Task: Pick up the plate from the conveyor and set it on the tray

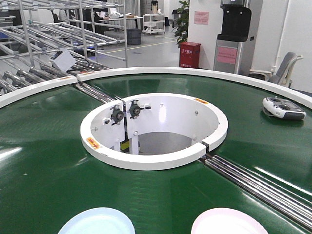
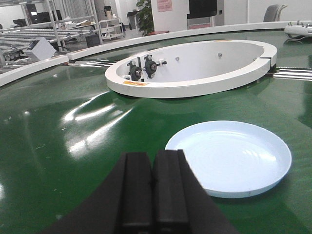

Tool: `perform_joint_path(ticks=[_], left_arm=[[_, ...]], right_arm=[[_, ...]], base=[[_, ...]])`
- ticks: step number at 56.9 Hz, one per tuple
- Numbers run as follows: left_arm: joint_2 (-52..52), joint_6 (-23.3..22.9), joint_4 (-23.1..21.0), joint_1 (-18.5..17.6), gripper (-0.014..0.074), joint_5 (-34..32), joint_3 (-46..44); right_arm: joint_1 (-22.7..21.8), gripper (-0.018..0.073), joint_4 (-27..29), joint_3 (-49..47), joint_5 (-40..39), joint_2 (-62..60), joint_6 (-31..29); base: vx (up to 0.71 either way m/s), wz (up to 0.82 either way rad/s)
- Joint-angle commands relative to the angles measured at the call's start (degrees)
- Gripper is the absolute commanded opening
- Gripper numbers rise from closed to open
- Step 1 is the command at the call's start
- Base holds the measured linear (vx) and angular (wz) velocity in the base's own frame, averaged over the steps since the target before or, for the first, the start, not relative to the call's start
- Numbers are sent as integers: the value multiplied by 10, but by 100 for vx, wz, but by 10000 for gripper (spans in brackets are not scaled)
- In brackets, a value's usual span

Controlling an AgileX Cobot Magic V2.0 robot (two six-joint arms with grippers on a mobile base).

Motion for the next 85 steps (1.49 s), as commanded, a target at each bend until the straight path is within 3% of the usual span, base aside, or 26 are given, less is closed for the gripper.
perform_joint_path(ticks=[1,18,26,28,31,40,46,56,68,85], left_arm=[[-9,-5,0,1,-6,-48,12],[-9,-5,0,1,-6,-74,12],[-9,-20,-5,1,-6,-213,4],[-9,-37,-5,1,-6,-262,-8],[-9,-55,-5,1,-6,-285,-43],[56,-26,-4,1,-6,-198,-214],[181,-18,-4,1,-6,-154,-346],[377,-24,-4,1,-6,-98,-489],[479,-24,-4,1,-6,-133,-529],[498,-24,-4,1,57,-143,-529]], right_arm=[[-3,-9,-6,9,-50,-6,-3],[-3,-9,-6,9,-77,-6,-3],[-3,-9,12,5,-224,-6,-1],[-3,-9,19,-5,-248,-6,-1],[-3,-9,33,-40,-260,-6,-1],[-3,-9,39,-215,-194,46,-6],[-3,-9,35,-361,-136,157,-11],[-3,-9,37,-500,-79,322,-10],[-3,-9,41,-527,-85,433,-10],[-3,47,41,-527,-70,464,-10]], base=[[0,0],[0,0],[0,0],[0,0],[0,0],[0,0],[0,0],[0,0],[0,0],[0,0]])
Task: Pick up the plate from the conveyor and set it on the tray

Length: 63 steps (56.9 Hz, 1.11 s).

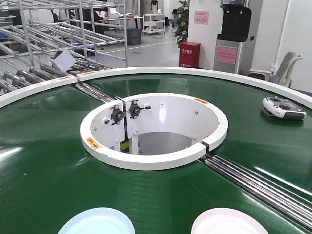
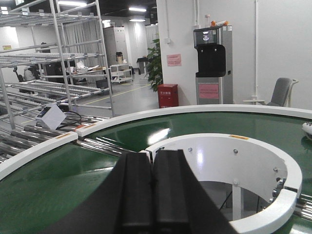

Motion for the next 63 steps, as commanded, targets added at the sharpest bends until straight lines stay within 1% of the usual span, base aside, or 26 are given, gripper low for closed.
perform_joint_path(ticks=[1,6,10,12,14,19,22,26,29,34,40,44,48,54,63], left_arm=[[-5,-2,-2,1,66,-49,-21],[-5,-2,-2,1,141,-49,-21],[-5,-2,-2,1,218,-46,-21],[-5,-2,-2,1,255,-46,-21],[-5,-2,-2,1,306,-46,-21],[-5,-2,-2,1,384,-46,-21],[-5,-2,-2,1,415,-46,-21],[-5,-2,-2,1,433,-47,-21],[-5,-2,-2,1,433,-47,-21],[-5,-2,-2,1,433,-47,-21],[-5,-2,-2,1,433,-47,-21],[-5,-2,-2,1,433,-47,-21],[-5,-2,-2,1,433,-47,-21],[-5,-2,-2,1,433,-47,-21],[-5,-2,-2,1,431,-43,-20]], right_arm=[[-3,61,-2,-20,-44,-3,-7],[-3,143,-2,-20,-42,-4,-7],[-3,246,-2,-20,-35,-4,-7],[-3,311,-2,-20,-33,-4,-7],[-3,368,-2,-20,-32,-4,-7],[-3,501,-2,-20,-38,-1,-7],[-3,569,-2,-20,-42,1,-7],[-3,618,0,-20,-42,9,-4],[-3,628,13,-20,-24,16,2],[-3,613,31,-22,42,38,7],[-3,581,29,-34,169,113,-1],[-3,577,27,-55,247,174,-4],[-3,577,29,-88,305,249,-4],[-3,573,38,-129,346,344,-4],[-3,550,43,-162,353,436,-4]], base=[[0,0],[0,0],[0,0],[0,0],[0,0],[0,0],[0,0],[0,0],[0,0],[0,0],[0,0],[0,0],[0,0],[0,0],[0,0]])
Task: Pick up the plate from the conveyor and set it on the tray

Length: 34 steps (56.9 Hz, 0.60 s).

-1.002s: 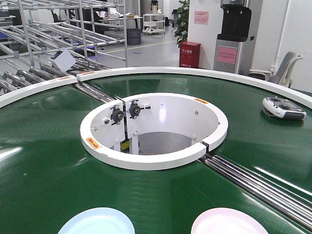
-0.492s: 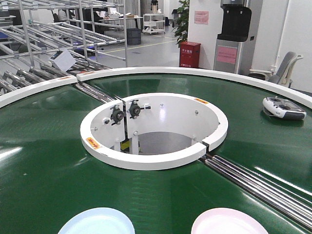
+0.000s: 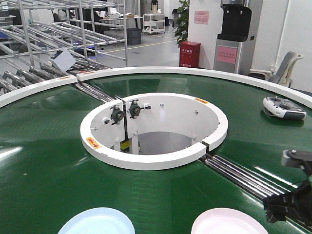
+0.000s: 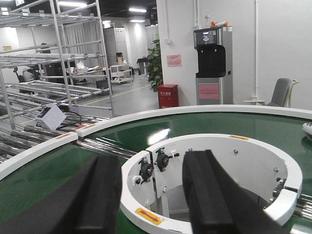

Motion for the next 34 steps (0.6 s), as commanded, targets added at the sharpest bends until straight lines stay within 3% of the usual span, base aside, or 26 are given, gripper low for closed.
perform_joint_path(ticks=[1,27,34], left_arm=[[-5,-2,-2,1,430,-43,-20],[-5,-2,-2,1,430,-23,-20],[-5,-2,-2,1,430,-21,-20]], right_arm=[[-3,547,5,-33,-15,26,-8],[-3,516,47,-38,-59,146,-23],[-3,467,48,-38,-68,157,-18]], base=[[0,0],[0,0],[0,0]])
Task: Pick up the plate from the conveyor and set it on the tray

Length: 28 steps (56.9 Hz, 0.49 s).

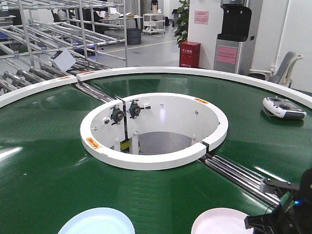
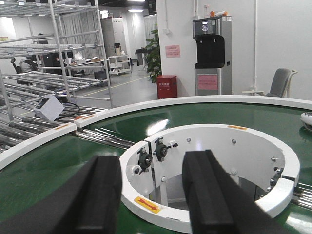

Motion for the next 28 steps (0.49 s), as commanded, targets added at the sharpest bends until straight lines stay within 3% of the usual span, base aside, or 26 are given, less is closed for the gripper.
perform_joint_path(ticks=[1,7,15,28], left_arm=[[-5,-2,-2,1,430,-41,-20],[-5,-2,-2,1,430,-41,-20],[-5,-2,-2,1,430,-42,-20],[-5,-8,-3,1,430,-4,-20]], right_arm=[[-3,454,4,-16,-24,-19,-2],[-3,297,4,-16,-29,-19,-1],[-3,-7,4,-16,-28,-19,-1],[-3,-12,4,-16,-28,-19,-1]], base=[[0,0],[0,0],[0,0],[0,0]])
